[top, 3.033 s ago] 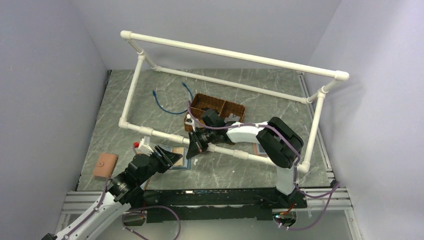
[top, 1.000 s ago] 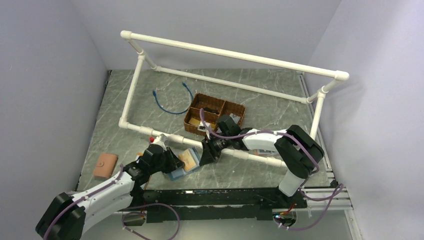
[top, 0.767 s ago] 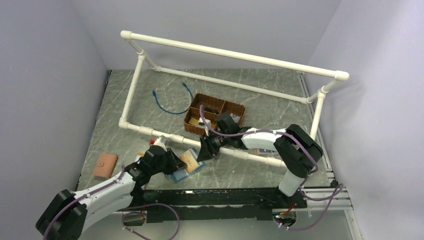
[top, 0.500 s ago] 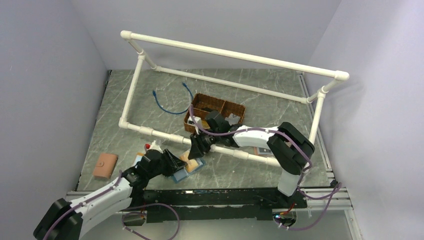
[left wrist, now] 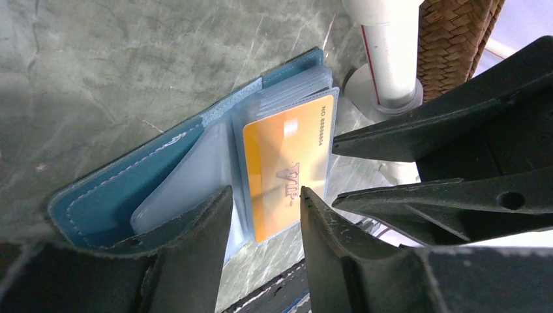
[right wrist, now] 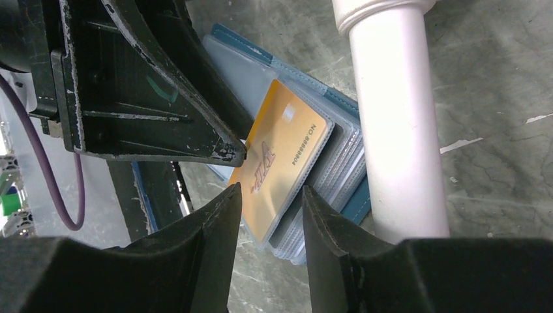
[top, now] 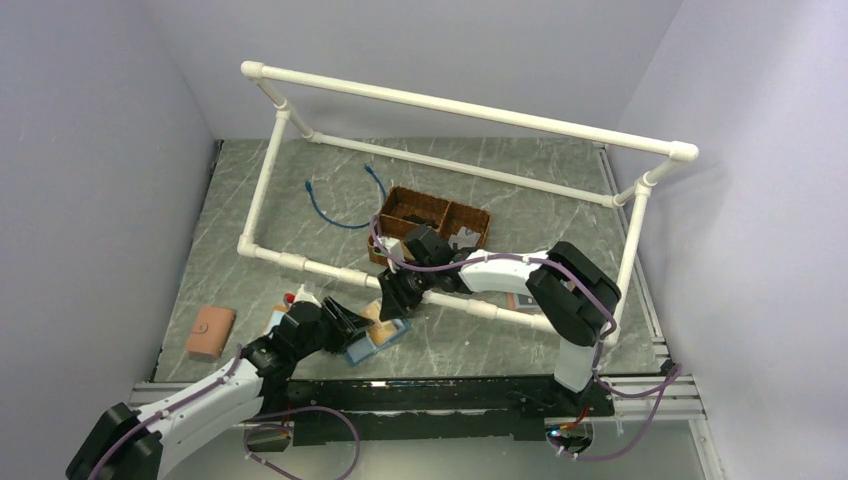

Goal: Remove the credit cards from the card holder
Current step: Remove the credit card from the card holder.

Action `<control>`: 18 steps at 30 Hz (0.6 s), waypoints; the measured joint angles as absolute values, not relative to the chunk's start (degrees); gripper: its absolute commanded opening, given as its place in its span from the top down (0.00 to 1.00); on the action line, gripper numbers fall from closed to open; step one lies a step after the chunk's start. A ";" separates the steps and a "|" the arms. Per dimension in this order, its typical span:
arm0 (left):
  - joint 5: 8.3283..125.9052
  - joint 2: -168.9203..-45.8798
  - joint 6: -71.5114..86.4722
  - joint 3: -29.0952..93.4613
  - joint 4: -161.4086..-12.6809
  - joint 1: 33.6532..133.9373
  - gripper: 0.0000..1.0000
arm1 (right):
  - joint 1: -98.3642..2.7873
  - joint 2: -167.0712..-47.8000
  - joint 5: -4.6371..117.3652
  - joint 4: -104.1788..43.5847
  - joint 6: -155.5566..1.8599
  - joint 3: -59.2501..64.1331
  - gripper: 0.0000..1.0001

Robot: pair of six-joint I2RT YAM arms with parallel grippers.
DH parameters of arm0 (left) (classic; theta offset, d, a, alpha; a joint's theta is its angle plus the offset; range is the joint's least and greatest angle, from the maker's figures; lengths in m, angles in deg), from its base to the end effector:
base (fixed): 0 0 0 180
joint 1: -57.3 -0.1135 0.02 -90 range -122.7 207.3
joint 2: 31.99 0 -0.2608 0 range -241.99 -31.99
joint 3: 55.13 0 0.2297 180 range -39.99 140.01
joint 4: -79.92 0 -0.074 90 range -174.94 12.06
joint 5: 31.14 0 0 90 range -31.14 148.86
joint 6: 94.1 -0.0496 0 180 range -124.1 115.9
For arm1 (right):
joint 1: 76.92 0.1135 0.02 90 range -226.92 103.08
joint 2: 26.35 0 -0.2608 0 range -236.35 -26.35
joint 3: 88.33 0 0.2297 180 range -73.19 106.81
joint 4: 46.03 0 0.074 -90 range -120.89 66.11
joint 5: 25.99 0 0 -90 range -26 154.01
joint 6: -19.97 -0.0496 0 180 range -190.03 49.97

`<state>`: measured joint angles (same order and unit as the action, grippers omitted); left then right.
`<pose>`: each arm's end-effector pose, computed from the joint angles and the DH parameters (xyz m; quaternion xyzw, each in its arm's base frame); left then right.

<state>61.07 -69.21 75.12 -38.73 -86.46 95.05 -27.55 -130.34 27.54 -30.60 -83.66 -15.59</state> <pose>0.1008 -0.0804 0.1197 -0.3048 0.8305 -0.4062 0.2290 0.2105 0.2906 0.1645 -0.3808 0.8047 0.4311 0.1470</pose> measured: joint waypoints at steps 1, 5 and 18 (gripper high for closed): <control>61.07 -70.12 75.32 -38.73 -87.33 95.05 0.52 | -27.42 -130.34 27.89 -30.25 -83.49 -15.46 0.58; 61.07 -73.34 76.19 -38.73 -90.50 95.05 0.53 | -26.87 -130.34 29.53 -29.09 -82.85 -14.91 0.58; 60.77 -72.64 76.59 -38.82 -89.83 95.05 0.57 | -25.76 -130.36 28.32 -27.97 -83.60 -14.30 0.74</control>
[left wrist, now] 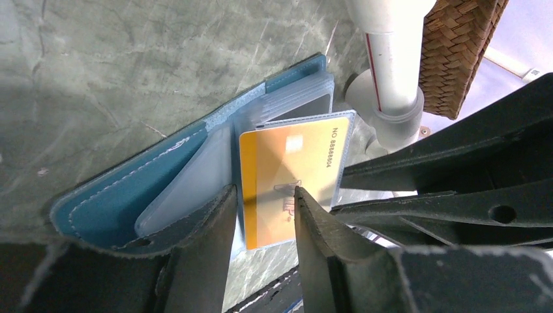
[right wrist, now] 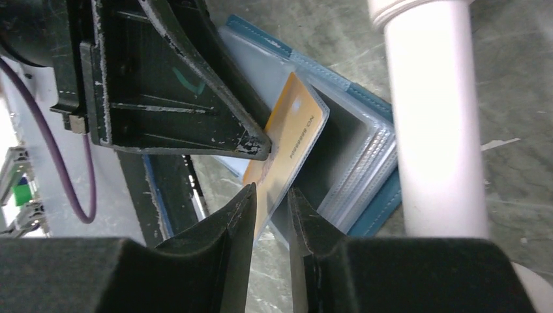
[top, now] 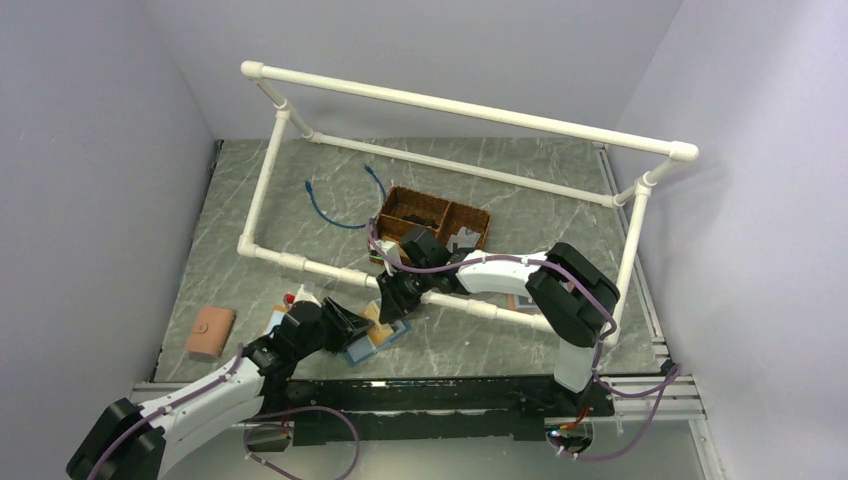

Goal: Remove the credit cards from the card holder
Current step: Remove the credit card from the card holder.

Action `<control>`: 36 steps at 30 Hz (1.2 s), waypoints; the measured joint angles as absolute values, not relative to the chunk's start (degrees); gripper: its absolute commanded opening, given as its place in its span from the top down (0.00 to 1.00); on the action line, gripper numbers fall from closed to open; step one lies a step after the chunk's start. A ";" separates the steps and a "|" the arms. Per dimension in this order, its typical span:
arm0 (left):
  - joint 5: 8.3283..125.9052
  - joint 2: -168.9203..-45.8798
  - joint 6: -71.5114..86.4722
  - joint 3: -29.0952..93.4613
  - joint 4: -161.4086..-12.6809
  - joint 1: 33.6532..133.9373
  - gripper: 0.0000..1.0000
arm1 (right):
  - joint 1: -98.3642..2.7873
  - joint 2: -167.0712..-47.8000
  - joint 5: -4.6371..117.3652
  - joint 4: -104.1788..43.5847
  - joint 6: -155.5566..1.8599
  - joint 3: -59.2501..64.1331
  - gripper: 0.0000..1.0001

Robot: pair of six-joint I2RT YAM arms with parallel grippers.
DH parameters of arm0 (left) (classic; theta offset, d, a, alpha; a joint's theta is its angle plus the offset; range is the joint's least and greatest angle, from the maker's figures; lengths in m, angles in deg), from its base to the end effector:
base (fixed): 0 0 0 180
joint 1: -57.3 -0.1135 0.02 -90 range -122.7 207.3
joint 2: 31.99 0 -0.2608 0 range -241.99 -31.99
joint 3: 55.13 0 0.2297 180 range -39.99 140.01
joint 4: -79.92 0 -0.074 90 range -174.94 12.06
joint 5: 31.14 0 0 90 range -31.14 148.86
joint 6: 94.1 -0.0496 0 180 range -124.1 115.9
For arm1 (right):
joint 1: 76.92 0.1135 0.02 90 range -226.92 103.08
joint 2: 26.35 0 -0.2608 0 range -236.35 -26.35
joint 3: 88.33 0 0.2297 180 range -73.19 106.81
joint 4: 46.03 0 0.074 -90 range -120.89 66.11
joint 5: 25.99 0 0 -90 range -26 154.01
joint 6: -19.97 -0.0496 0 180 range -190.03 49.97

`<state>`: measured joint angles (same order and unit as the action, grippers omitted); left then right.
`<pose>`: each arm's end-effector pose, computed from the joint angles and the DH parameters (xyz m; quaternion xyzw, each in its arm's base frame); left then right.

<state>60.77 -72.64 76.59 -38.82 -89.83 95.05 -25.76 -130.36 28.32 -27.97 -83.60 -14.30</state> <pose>0.1043 -0.0828 0.1186 -0.3168 0.8266 -0.4069 0.2252 0.2023 0.2974 0.1668 -0.3902 0.8060 0.4241 0.1347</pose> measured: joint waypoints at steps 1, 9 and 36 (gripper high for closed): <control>60.70 -72.31 76.59 -38.82 -89.52 95.05 0.57 | -25.76 -130.36 27.56 -28.00 -83.99 -14.30 0.74; 60.53 -71.68 76.50 -38.82 -88.56 95.05 0.57 | -25.76 -131.65 24.50 -29.55 -86.77 -14.32 0.76; 61.82 -50.43 65.42 -39.36 -83.36 95.16 0.42 | -32.19 -132.31 7.93 -46.31 -105.54 -20.46 1.00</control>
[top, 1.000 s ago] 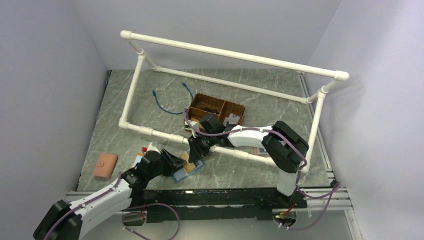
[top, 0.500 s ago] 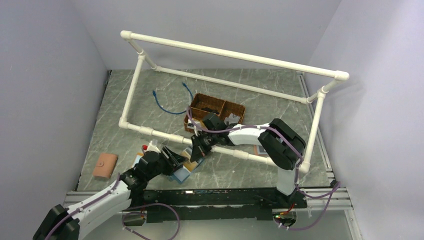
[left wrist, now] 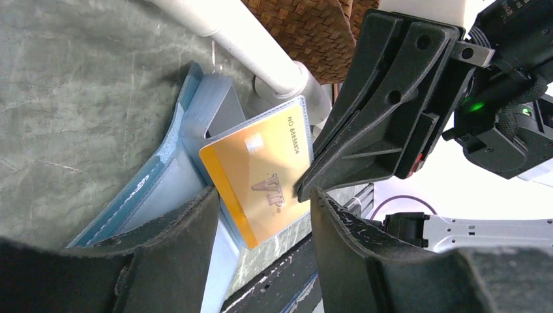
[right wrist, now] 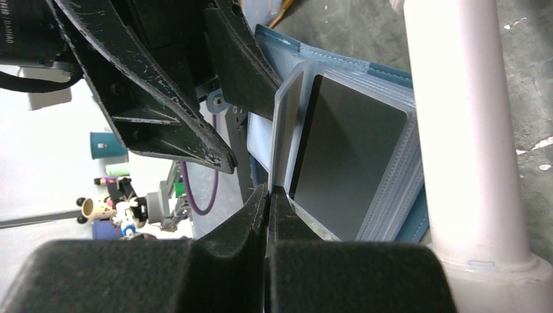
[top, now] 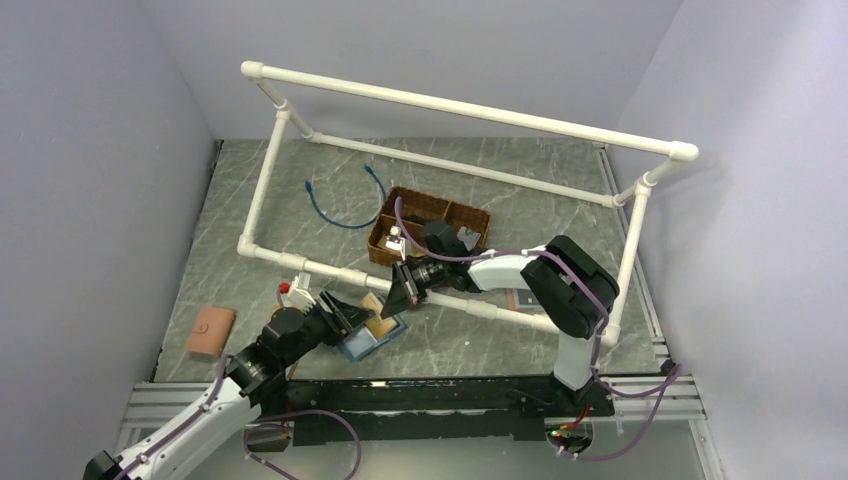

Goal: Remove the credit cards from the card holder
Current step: Remove the credit card from the card holder.

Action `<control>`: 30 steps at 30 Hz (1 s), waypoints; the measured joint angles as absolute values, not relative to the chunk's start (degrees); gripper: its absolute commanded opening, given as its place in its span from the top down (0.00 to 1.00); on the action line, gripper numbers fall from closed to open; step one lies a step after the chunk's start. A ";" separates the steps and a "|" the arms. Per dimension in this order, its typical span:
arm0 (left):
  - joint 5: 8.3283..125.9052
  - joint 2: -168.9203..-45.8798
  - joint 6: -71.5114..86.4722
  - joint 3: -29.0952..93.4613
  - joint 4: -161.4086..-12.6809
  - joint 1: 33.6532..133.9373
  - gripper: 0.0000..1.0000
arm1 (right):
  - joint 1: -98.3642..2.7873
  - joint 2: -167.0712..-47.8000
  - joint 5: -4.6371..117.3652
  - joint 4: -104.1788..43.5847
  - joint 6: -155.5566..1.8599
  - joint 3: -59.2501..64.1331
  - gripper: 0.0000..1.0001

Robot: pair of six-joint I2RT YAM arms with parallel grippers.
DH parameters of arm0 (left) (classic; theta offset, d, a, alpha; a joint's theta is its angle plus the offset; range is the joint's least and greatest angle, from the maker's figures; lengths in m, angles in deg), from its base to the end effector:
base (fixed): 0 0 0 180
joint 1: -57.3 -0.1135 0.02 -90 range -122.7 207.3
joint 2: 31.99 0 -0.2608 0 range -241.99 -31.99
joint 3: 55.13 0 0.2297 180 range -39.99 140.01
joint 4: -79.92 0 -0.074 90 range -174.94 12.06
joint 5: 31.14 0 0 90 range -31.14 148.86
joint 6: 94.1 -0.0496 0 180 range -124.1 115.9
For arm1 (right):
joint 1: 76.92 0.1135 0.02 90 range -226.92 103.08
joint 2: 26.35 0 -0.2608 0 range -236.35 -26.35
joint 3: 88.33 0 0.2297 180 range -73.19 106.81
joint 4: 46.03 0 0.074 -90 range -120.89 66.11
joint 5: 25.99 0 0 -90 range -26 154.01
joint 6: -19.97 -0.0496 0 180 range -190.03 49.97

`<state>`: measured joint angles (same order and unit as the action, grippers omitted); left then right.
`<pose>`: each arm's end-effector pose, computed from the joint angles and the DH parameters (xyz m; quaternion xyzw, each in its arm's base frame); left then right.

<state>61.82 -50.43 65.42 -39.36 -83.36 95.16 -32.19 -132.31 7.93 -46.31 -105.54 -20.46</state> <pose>0.0920 -0.0748 0.1443 -0.2082 0.7889 -0.4780 0.3251 0.2217 0.2775 0.1602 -0.2698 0.7735 0.5730 0.0248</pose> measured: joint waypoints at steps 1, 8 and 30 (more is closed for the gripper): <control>61.88 -50.17 65.29 -39.36 -83.33 95.16 0.42 | -32.27 -132.31 7.58 -47.21 -106.46 -20.68 1.00; 62.49 -51.00 65.85 -39.36 -84.27 95.16 0.43 | -32.69 -132.31 6.01 -51.16 -111.00 -22.04 1.00; 61.27 -53.23 66.95 -39.39 -87.16 94.77 0.94 | -34.06 -132.31 3.49 -50.31 -111.33 -22.43 1.00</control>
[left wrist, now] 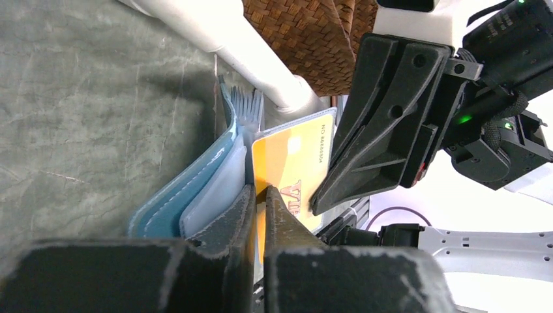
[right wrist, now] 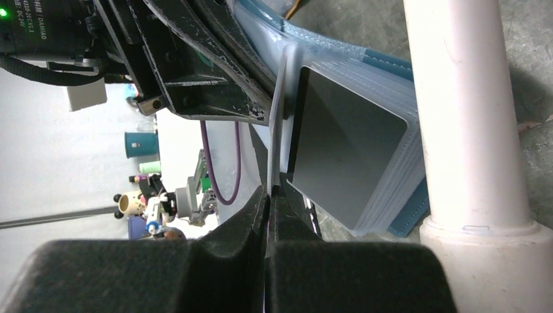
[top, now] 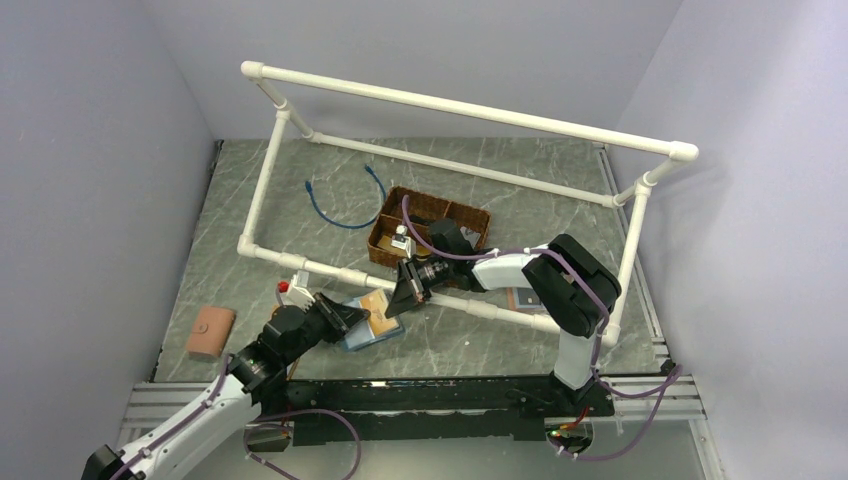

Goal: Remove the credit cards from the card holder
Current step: Remove the credit card from the card holder.

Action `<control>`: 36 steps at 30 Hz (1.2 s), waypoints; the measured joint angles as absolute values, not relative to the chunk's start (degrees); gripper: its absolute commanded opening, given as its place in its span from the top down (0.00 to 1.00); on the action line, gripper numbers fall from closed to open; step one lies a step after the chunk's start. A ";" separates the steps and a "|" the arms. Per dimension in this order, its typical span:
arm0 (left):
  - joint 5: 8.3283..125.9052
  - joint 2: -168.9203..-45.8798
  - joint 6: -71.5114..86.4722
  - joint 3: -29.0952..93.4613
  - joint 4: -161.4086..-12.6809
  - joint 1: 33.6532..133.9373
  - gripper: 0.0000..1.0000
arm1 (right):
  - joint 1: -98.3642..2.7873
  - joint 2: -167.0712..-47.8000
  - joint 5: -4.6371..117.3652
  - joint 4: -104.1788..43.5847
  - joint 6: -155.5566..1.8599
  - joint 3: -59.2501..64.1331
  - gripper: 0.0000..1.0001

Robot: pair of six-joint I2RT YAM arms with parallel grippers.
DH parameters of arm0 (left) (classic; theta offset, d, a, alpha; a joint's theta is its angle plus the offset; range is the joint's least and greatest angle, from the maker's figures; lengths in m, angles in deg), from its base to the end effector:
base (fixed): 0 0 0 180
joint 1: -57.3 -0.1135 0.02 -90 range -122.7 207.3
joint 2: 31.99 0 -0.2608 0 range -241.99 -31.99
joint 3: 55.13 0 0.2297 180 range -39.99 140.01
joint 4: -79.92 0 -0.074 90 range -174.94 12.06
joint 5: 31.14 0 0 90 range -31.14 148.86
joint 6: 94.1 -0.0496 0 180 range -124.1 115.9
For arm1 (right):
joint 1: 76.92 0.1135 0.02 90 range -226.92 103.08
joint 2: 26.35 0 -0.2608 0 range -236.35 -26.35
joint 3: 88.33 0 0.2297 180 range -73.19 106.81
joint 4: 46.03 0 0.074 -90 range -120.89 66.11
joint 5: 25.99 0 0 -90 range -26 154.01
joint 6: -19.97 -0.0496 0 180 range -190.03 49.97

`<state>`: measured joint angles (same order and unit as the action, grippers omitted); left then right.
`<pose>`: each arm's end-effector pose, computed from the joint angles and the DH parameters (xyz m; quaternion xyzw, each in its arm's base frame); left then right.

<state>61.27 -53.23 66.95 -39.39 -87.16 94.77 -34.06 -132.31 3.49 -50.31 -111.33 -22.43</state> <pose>0.0962 -0.0764 0.1469 -0.2225 0.7800 -0.4845 0.3277 0.2252 0.2679 0.1589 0.2401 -0.7657 -0.5967 0.0085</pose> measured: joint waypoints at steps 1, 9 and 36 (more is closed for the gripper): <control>61.18 -52.97 66.75 -39.39 -87.07 94.75 0.96 | -34.11 -132.31 3.45 -50.12 -111.11 -22.43 1.00; 61.62 -52.48 64.24 -39.39 -87.33 94.62 1.00 | -34.13 -132.35 3.30 -48.74 -110.28 -22.41 1.00; 65.71 -58.10 57.96 -39.43 -97.61 93.79 1.00 | -33.69 -132.48 -1.21 -46.64 -110.92 -22.39 0.99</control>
